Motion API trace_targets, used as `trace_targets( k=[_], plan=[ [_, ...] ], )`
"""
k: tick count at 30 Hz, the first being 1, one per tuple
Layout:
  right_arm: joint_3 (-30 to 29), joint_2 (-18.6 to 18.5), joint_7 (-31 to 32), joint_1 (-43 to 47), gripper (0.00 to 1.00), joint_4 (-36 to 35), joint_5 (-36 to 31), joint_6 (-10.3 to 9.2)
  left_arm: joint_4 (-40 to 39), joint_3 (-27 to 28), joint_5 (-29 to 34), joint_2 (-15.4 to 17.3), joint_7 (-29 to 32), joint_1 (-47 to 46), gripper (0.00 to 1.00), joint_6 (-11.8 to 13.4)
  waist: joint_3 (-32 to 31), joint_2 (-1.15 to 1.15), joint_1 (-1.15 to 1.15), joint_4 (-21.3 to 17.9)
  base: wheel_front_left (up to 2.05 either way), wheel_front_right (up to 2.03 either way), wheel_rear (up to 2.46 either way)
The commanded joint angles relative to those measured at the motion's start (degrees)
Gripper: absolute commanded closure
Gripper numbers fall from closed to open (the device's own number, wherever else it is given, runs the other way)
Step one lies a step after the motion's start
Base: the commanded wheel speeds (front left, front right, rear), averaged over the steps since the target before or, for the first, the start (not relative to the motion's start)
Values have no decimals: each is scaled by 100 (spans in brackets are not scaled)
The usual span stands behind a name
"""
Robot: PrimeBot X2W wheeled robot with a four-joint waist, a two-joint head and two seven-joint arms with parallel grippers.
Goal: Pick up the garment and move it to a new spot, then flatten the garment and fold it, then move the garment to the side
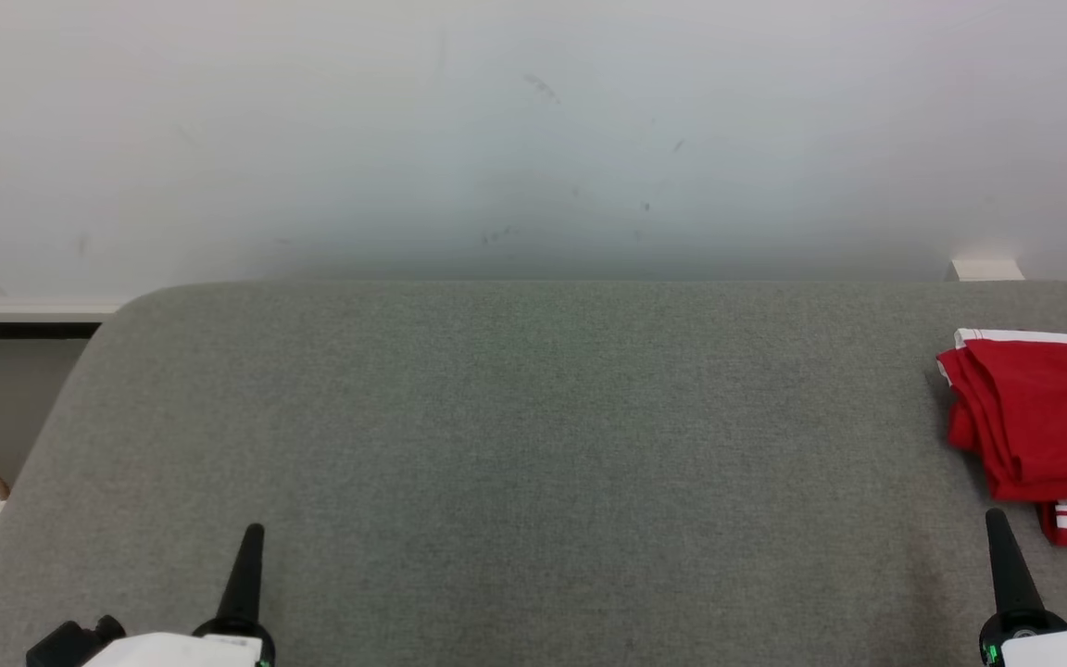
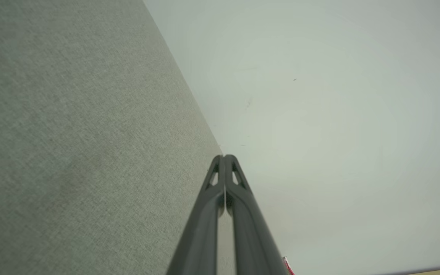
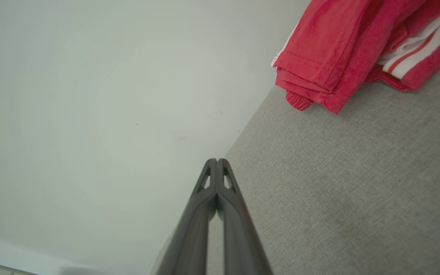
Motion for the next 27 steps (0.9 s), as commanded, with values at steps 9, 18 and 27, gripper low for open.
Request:
trace_targets(
  k=[9, 18, 27],
  plan=[
    [-114, 13, 159, -159, 100, 1, 477, -7, -96, 97, -563, 21, 160, -128, 100, 5, 11, 0, 0, -1, 0, 0, 0],
    [-173, 37, 261, -189, 100, 15, 812, -8, -116, 147, -948, 21, 268, -136, 100, 5, 21, 0, 0, -1, 0, 0, 0],
    [-244, 66, 379, -227, 100, 31, 1162, -9, -138, 199, -1352, 21, 382, -150, 100, 6, 32, 0, 0, -2, 0, 0, 0]
  ],
)
